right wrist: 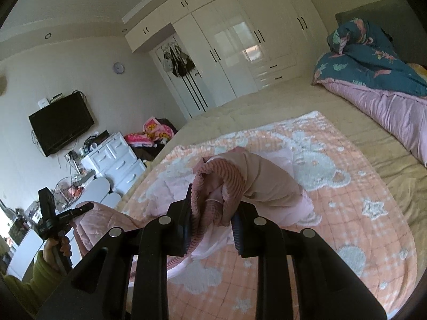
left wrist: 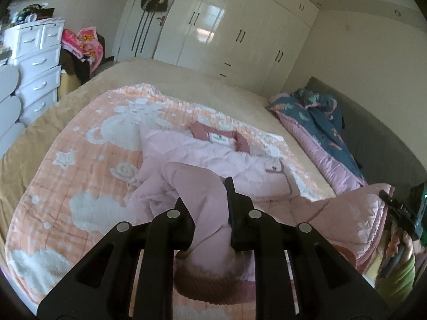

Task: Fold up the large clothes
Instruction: 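Lift the held hem with both tools and carry it toward the collar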

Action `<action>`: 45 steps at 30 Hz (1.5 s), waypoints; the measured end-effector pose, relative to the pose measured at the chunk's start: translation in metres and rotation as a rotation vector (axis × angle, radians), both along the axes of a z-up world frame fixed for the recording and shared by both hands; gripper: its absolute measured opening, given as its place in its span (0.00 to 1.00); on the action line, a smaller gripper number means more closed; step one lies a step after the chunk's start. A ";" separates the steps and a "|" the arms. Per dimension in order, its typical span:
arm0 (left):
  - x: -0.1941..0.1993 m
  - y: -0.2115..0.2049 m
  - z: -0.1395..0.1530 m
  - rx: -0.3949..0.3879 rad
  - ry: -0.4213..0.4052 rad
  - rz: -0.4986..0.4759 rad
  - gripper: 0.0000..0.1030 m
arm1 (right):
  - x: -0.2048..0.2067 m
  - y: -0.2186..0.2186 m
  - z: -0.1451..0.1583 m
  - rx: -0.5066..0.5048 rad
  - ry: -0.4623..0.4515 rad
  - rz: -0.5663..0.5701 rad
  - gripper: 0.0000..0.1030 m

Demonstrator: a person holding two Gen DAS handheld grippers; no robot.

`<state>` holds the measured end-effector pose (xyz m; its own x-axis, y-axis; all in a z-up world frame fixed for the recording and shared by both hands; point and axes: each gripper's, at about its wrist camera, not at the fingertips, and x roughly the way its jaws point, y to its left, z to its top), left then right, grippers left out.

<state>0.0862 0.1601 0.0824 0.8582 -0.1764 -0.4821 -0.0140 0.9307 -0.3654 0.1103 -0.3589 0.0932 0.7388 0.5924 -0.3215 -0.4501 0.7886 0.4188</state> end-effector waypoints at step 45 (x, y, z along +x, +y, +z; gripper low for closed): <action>0.116 0.025 -0.009 0.047 0.073 0.107 0.11 | 0.152 0.016 0.006 0.108 0.168 -0.094 0.27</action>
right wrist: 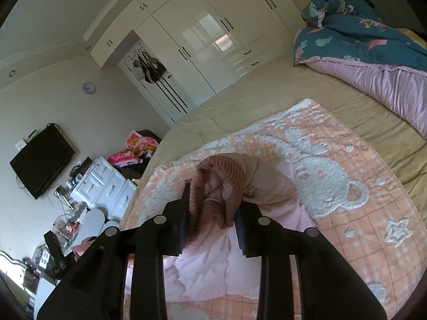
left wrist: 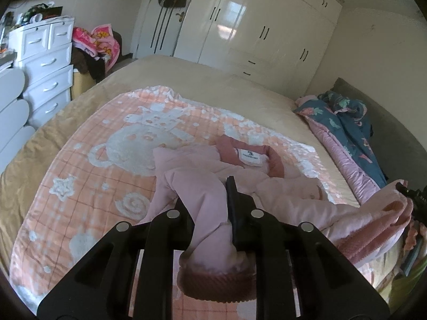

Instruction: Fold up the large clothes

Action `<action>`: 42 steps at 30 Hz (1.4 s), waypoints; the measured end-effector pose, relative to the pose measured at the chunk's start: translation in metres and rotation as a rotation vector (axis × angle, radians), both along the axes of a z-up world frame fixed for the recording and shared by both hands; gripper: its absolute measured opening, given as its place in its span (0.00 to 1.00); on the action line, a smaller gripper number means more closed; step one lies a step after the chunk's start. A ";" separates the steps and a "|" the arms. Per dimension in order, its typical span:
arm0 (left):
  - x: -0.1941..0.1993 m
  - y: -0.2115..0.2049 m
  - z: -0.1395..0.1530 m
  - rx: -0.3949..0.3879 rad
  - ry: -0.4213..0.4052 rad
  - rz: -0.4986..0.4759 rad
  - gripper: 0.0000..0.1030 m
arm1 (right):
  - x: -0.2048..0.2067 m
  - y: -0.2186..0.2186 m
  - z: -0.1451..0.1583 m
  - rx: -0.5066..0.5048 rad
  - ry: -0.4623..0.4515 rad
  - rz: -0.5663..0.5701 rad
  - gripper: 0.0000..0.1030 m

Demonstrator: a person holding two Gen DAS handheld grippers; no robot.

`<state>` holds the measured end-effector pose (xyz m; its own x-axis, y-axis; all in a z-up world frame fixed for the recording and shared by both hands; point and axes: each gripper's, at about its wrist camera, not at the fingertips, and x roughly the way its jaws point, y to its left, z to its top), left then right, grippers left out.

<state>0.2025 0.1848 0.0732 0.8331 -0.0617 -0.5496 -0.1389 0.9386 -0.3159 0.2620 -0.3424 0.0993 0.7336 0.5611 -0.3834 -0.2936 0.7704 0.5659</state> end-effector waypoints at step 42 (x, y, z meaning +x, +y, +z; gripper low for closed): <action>0.071 0.006 -0.047 0.056 0.101 0.041 0.13 | 0.080 0.019 -0.059 -0.091 0.076 0.061 0.75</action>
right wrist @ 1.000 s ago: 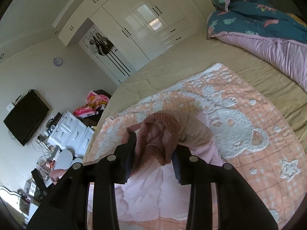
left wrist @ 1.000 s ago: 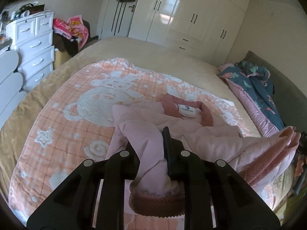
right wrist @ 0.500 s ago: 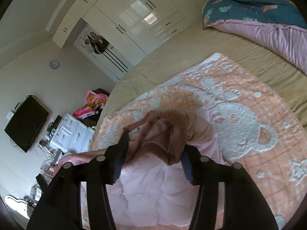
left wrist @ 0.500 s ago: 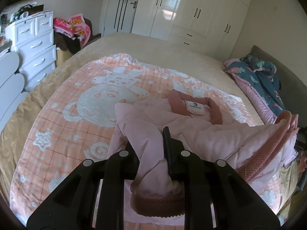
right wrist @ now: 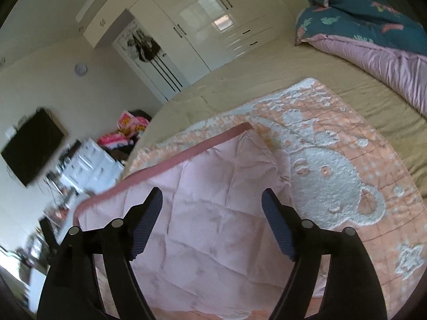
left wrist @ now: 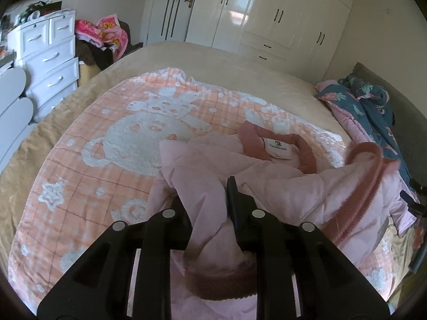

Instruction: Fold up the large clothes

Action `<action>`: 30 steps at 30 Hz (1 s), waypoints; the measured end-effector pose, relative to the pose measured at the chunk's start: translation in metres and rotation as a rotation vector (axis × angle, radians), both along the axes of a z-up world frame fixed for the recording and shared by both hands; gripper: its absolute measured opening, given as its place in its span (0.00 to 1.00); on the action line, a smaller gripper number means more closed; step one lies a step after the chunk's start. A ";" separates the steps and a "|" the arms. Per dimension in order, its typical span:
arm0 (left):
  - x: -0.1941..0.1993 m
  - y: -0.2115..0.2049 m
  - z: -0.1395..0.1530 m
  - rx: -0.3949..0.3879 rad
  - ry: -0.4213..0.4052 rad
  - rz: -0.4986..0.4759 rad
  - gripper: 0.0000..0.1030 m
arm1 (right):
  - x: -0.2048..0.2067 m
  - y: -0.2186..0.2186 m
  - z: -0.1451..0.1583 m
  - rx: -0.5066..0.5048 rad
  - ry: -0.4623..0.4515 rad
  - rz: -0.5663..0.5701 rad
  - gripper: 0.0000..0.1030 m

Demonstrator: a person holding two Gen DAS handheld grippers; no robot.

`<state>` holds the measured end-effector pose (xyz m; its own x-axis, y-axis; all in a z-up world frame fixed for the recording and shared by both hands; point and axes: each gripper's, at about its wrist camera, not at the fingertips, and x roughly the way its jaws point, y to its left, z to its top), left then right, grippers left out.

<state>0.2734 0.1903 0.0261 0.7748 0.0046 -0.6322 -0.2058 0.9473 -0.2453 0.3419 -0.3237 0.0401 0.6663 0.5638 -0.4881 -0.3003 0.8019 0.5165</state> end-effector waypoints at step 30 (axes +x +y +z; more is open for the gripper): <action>-0.017 -0.025 0.031 -0.031 -0.049 -0.035 0.74 | -0.037 0.021 -0.038 -0.307 0.005 -0.024 0.82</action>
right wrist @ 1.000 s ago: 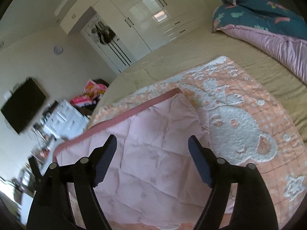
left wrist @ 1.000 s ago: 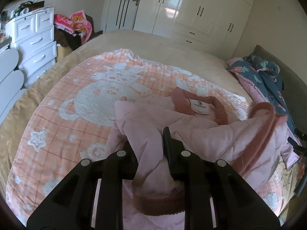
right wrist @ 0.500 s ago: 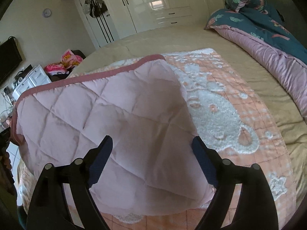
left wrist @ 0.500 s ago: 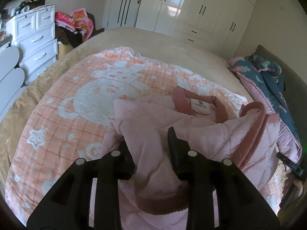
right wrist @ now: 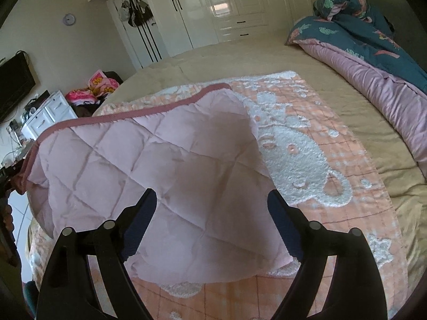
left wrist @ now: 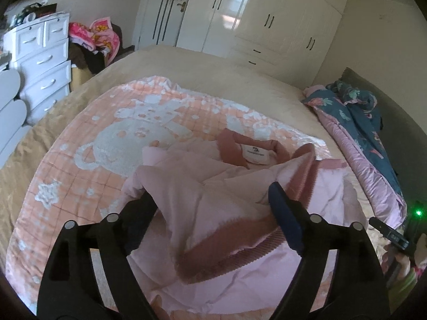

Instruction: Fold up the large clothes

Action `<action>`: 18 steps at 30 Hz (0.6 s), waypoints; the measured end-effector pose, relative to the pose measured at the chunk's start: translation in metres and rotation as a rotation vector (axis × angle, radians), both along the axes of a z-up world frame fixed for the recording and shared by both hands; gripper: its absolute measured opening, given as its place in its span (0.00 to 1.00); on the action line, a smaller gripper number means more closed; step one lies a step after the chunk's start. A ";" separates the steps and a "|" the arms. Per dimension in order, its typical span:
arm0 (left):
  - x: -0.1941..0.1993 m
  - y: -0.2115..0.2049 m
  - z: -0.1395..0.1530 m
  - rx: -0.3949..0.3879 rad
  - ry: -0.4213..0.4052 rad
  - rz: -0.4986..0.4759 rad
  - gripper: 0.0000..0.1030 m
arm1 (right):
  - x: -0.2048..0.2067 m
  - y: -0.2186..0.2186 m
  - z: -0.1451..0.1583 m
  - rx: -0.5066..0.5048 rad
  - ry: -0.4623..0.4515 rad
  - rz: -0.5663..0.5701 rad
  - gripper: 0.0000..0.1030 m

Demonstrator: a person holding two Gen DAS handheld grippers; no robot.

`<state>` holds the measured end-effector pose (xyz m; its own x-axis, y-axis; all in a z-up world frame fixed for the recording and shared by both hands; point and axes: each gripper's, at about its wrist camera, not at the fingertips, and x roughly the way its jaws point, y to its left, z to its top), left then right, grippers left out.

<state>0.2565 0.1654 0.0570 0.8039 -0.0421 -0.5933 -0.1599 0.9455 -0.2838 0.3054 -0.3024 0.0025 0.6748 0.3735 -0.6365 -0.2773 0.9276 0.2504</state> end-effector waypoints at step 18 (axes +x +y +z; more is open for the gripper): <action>-0.051 -0.014 0.033 0.110 -0.081 0.005 0.91 | -0.060 -0.013 0.048 0.006 -0.129 -0.018 0.95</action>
<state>0.2058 0.1515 0.0899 0.8493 0.0242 -0.5273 -0.1460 0.9707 -0.1907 0.2453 -0.3158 0.0503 0.7574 0.3642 -0.5420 -0.2907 0.9313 0.2195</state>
